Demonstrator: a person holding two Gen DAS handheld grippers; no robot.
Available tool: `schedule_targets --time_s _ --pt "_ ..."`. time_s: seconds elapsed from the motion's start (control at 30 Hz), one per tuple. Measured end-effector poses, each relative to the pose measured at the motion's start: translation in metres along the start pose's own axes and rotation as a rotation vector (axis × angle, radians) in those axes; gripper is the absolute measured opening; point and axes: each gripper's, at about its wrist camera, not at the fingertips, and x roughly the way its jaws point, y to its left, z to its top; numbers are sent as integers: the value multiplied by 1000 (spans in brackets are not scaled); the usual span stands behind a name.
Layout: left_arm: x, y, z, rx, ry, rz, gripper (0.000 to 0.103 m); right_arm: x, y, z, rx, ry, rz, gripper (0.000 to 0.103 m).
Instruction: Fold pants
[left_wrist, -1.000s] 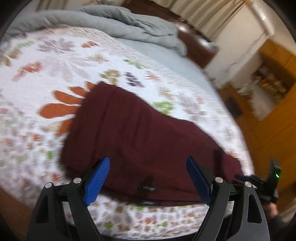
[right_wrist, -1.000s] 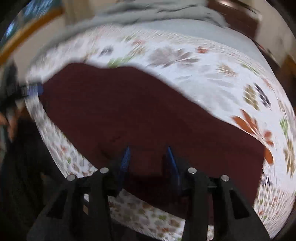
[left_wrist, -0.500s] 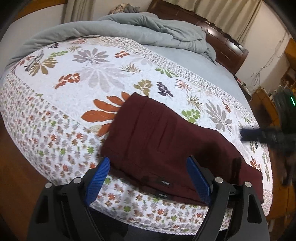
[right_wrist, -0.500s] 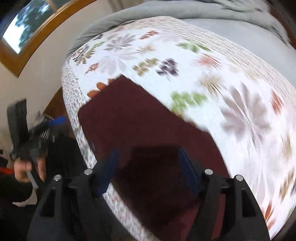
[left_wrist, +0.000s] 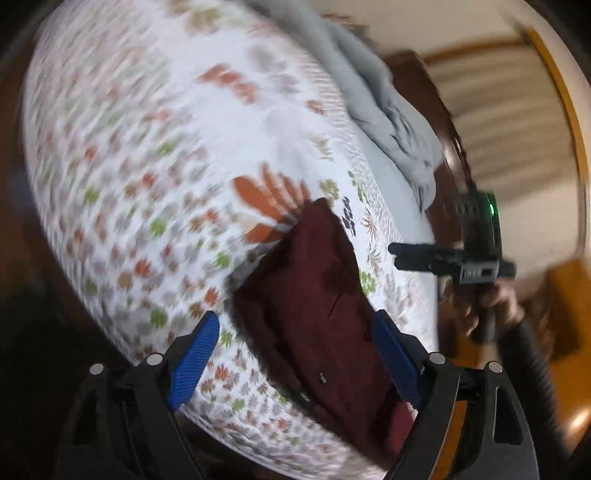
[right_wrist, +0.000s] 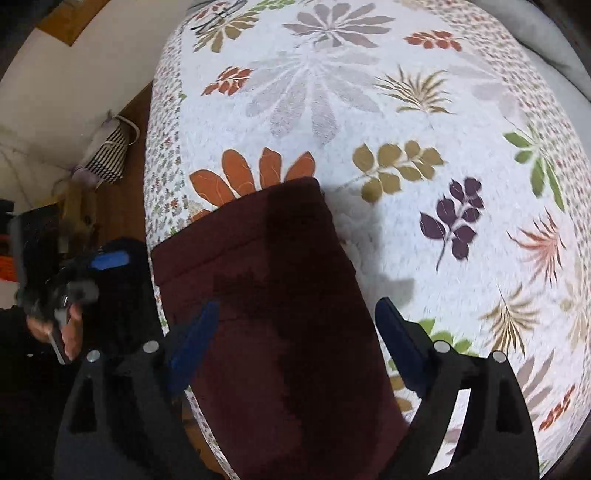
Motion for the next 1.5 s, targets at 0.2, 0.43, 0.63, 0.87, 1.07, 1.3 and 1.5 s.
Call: schedule_targets --time_s 0.2,0.43,0.63,0.87,1.07,1.3,1.5 --pt "37 20 -2 -209 137 -191 85 12 -20 6 45 15 25 87" --pt "67 33 -10 -346 184 -99 85 14 -29 2 54 3 133 87" --pt "80 31 -10 -365 172 -51 85 24 -32 27 27 38 229 87" --pt "75 23 -16 -274 128 -46 67 59 -32 54 -20 109 300 87" --pt "76 39 -13 -399 125 -119 79 90 -38 68 -25 161 348 89" --pt "73 26 -10 -332 128 -86 61 93 -33 71 -40 175 393 69" --pt "72 6 -8 -250 115 -88 37 78 -34 69 -31 137 375 25"
